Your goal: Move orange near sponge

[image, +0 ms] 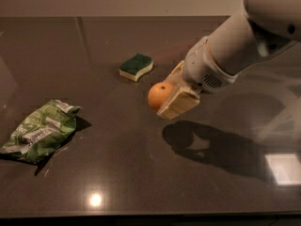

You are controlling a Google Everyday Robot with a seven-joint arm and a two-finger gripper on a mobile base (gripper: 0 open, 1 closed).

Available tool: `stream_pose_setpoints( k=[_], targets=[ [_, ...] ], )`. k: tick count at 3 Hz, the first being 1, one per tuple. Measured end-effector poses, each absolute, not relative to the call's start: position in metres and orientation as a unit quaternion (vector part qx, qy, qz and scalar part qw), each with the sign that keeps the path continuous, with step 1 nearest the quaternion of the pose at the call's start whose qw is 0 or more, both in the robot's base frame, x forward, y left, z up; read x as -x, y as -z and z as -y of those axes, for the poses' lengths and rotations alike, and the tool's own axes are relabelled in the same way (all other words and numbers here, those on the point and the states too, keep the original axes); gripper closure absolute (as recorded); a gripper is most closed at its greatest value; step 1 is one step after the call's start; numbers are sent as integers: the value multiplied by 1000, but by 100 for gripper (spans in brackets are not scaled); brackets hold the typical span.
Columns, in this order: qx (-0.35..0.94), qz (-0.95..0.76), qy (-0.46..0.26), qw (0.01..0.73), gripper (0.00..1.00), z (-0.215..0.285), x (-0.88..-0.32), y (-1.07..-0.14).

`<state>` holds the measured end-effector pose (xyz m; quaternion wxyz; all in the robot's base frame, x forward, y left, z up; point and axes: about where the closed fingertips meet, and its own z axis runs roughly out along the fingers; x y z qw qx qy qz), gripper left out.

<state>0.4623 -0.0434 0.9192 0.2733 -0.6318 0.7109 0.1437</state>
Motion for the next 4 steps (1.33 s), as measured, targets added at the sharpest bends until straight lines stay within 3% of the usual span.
stream_pose_setpoints(
  k=[2,4],
  targets=[
    [601,-728,-101,315,100,68,-564,-933],
    [594,-731,-95,323,100,63,-570,-931]
  ],
)
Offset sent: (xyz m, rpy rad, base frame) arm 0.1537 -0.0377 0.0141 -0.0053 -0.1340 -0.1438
